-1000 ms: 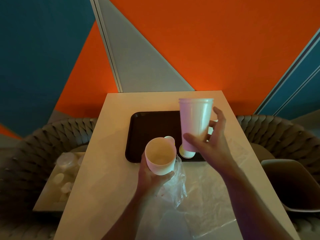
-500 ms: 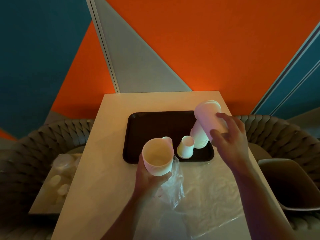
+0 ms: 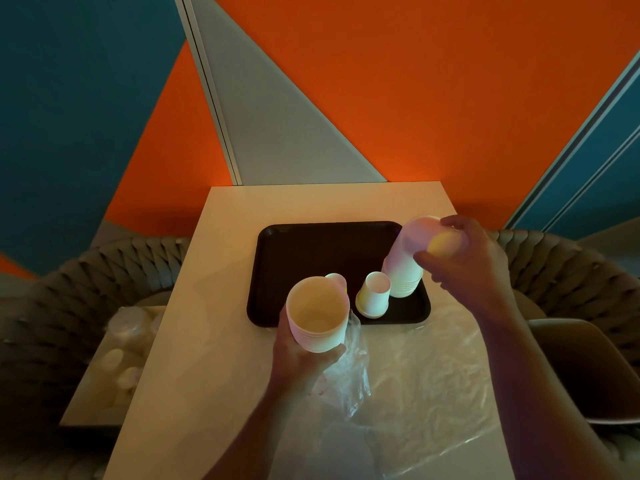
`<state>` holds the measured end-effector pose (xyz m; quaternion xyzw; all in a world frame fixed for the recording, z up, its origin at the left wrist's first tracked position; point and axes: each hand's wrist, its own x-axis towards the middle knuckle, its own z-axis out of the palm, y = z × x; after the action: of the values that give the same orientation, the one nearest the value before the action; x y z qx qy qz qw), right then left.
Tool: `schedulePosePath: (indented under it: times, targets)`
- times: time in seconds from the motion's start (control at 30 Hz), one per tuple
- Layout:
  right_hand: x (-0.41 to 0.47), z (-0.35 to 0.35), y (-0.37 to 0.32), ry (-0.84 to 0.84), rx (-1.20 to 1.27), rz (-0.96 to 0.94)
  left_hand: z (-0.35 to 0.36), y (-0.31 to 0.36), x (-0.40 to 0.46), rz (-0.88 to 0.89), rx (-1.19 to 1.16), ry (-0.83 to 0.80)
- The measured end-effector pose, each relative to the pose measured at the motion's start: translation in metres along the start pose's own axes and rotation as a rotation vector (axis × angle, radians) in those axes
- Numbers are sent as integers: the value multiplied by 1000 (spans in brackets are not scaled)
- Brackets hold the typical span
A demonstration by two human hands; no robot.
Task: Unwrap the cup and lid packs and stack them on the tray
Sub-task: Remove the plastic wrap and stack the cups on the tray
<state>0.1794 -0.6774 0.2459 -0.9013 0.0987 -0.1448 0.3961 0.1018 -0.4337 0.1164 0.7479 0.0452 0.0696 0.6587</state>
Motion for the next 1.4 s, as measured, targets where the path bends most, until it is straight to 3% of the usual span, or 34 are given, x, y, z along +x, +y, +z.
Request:
schedulePosePath:
  times: [0.17,0.47,0.67,0.87,1.03,1.13,1.2,1.3,1.4]
  targets:
    - [17,3,-4,95,19,-52,0,-1,0,12,-1,5]
    - [54,17,1,90,-79,-145,0,-1,0,26,-12,8]
    - [51,47,39,-75,-187,-60,0,0,0,14,-27,3]
    - [52,49,42,-103,-315,-31,1,5,-1,16,-46,20]
    - [27,46,18,20,-255,-156,1,6,0,25,-48,8]
    - [-3,48,-7,-108,-24,-243,1,3,1,15,-40,10]
    - [-28,50,-25,-315,119,-238,1,0,1,1,-32,17]
    - [-55,59,-37,-625,72,-273,1,-2,1,-24,-32,23]
    - [-68,73,-38,-710,-14,-325,2,-5,4,-34,-44,29]
